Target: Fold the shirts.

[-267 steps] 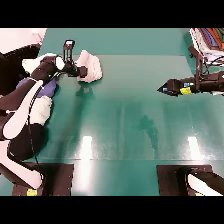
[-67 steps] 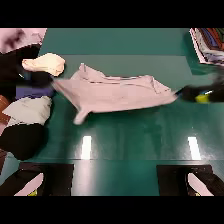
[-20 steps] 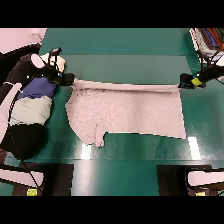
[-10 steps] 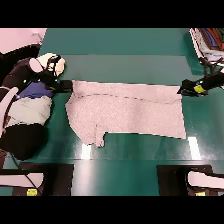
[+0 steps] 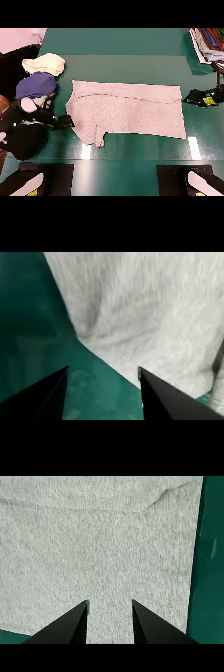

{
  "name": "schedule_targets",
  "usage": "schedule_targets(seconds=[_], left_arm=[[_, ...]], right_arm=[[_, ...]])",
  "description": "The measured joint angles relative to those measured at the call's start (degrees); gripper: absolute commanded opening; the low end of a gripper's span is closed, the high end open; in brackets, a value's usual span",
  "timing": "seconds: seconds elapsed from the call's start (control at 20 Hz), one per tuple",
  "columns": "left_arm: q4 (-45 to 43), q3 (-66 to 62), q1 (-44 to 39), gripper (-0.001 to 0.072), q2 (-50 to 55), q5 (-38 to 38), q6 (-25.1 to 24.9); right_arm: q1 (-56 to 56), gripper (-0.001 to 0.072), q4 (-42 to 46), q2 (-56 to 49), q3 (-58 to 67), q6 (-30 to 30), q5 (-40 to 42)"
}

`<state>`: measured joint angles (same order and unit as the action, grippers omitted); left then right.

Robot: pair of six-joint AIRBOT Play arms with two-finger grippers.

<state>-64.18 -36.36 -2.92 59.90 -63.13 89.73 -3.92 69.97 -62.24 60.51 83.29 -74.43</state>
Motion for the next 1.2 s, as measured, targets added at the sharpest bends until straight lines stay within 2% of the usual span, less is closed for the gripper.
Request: schedule_targets(seconds=[0.35,0.4,0.45,0.5,0.75,0.8,0.85,0.9,0.95,1.05,1.2], left_arm=[[14.58,10.62,-0.04,0.0499,-2.73,10.29,-3.52],[15.37,11.15,-0.04,0.0457,-2.8,11.32,-3.78],[15.82,11.52,-0.09,0.0131,-2.8,12.44,-3.98],[15.47,11.87,-0.09,0.003,-2.75,13.68,-4.31],[15.93,9.77,-0.04,0.0021,-2.91,12.79,-5.88],[15.74,8.74,-0.09,0.0021,-3.19,11.69,-6.25],[15.08,7.82,-0.07,0.0021,-3.5,10.69,-6.49],[14.56,6.82,-0.07,0.0021,-3.87,9.68,-6.67],[13.92,5.97,-0.09,0.0021,-4.11,9.16,-6.8],[12.96,4.7,-0.07,0.0021,-4.44,8.0,-7.02],[12.17,3.8,-0.07,0.0021,-4.63,7.13,-7.17]], right_arm=[[1.66,0.0326,-2.34,2.1,-1.11,-0.04,1.6],[1.77,0.0326,-2.99,2.14,-1.11,-0.04,1.62],[1.81,0.0326,-3.28,2.21,-1.14,-0.04,1.49],[1.53,0.0326,-3.43,2.23,-1.2,-0.13,0.87],[-4.57,0.0326,-2.99,2.71,-2.45,-1.05,-4.24],[-6.8,0.0375,-2.08,3.21,-3.96,-1.16,-5.4],[-9.09,0.0521,-1.01,3.85,-6.01,-1.22,-6.21],[-11.78,0.0537,0.15,4.52,-8.79,-1.36,-6.67],[-14.36,0.0524,0.83,5.07,-11.67,-1.38,-6.97],[-19.58,0.0446,1.36,5.57,-18.23,-1.84,-7.1],[-24.22,0.0444,-1.36,4.94,-25.75,-3.65,-4.76]])
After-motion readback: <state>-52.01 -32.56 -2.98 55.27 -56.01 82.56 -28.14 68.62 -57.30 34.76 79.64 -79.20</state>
